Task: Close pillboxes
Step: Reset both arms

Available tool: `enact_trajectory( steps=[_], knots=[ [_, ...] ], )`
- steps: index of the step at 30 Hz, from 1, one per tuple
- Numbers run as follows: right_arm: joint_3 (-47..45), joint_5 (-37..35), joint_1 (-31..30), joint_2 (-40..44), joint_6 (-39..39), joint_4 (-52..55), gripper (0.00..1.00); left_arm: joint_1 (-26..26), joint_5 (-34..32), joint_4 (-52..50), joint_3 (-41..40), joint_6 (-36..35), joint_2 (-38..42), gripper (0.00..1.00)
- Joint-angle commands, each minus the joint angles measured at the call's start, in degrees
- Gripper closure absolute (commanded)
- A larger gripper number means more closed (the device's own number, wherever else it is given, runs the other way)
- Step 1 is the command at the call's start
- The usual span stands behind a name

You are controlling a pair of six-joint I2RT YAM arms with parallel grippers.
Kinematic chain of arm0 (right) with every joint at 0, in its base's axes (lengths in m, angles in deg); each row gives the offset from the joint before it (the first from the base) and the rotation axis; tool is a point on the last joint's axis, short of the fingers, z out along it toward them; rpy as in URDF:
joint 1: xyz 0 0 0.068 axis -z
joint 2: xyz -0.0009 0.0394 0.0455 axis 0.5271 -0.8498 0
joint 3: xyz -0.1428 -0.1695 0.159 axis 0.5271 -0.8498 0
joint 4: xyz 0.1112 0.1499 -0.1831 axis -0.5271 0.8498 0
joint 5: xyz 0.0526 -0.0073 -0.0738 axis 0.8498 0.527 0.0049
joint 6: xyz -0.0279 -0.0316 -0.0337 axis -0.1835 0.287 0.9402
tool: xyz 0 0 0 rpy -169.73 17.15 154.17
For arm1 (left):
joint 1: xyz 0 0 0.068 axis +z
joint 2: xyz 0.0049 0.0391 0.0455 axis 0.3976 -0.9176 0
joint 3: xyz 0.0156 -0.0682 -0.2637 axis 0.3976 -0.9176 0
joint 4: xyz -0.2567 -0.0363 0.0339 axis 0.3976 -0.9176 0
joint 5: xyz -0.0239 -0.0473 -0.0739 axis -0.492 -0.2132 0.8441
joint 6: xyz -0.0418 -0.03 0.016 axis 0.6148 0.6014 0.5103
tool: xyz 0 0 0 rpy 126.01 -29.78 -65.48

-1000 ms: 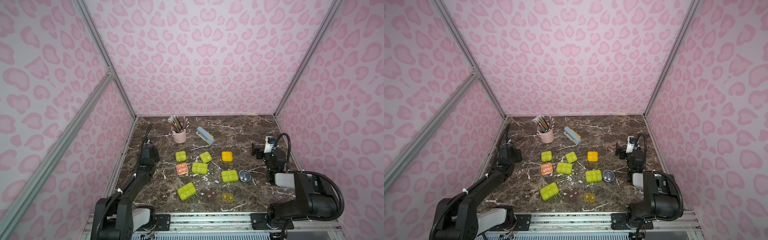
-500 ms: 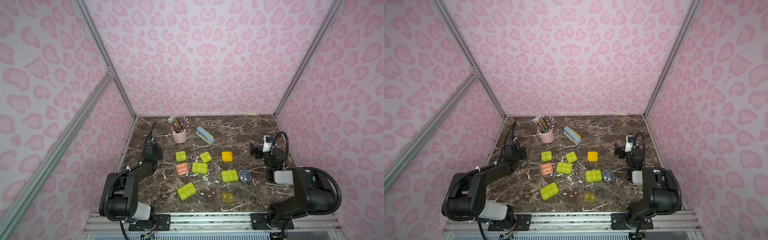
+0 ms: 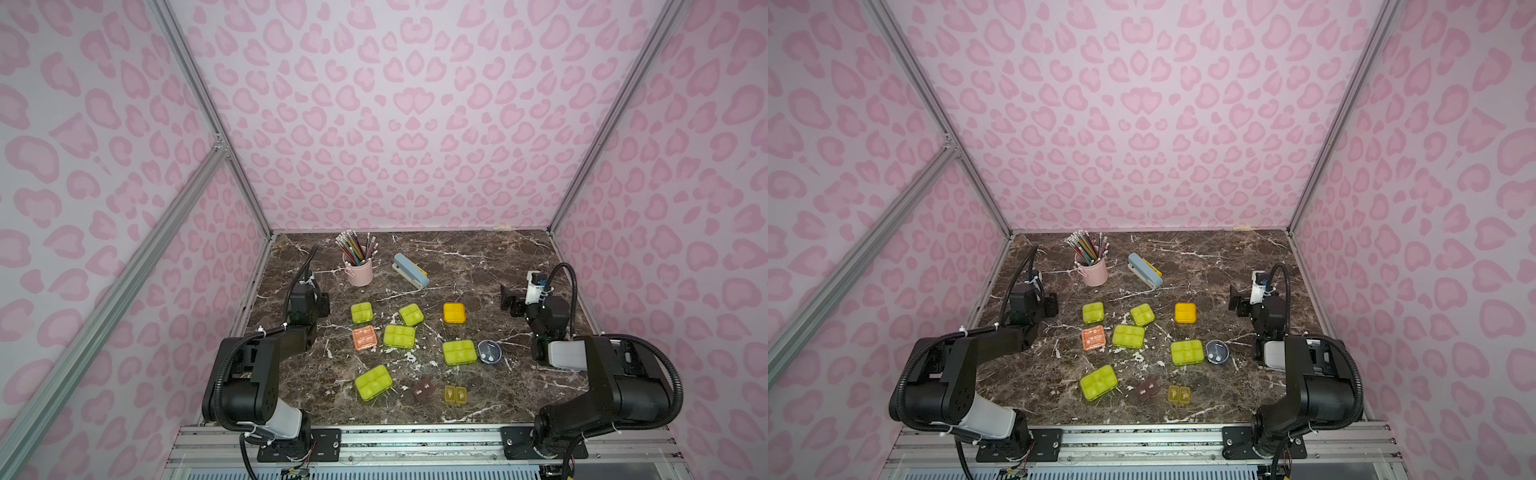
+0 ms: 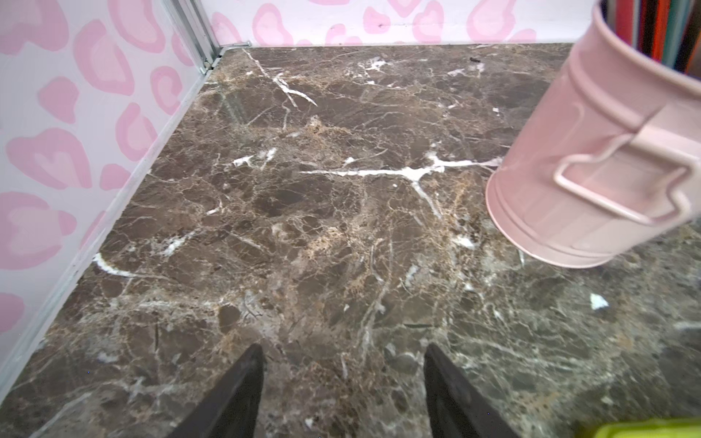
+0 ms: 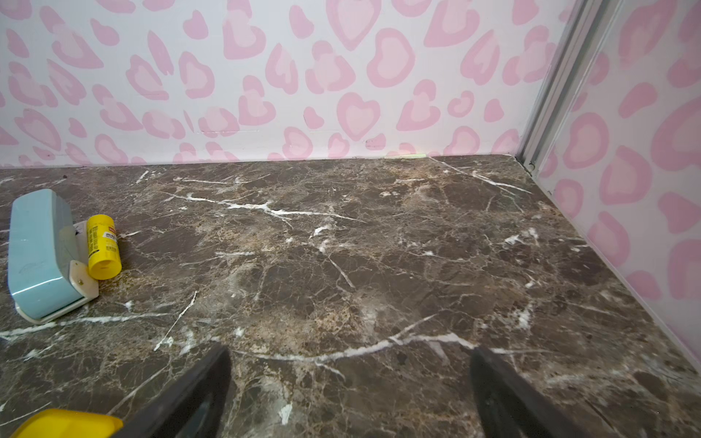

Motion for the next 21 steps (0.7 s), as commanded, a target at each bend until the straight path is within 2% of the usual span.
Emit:
enact_trajectory(
  steps=[1, 9, 19, 20, 21],
  knots=[
    [0.14, 0.31, -0.05, -0.24, 0.46, -2.51, 0.01, 0.07, 3.07, 6.53, -1.50, -1.69, 0.45, 0.31],
    [0.92, 1.60, -0.03, -0.54, 0.94, -1.40, 0.02, -0.32, 2.79, 15.60, -5.87, -2.21, -1.25, 0.30],
    [1.08, 2.00, -0.13, -0.67, 1.42, -1.28, 0.02, -0.45, 2.51, 15.53, -5.69, -2.20, -1.45, 0.28],
    [0.69, 1.39, -0.40, -0.44, 1.42, -1.68, 0.01, -0.44, 2.47, 15.55, -5.66, -2.17, -1.44, 0.19],
    [0.10, 0.50, -0.59, -0.23, 1.43, -2.48, 0.01, -0.40, 2.43, 15.52, -5.66, -2.22, -1.45, 0.02]
  ],
)
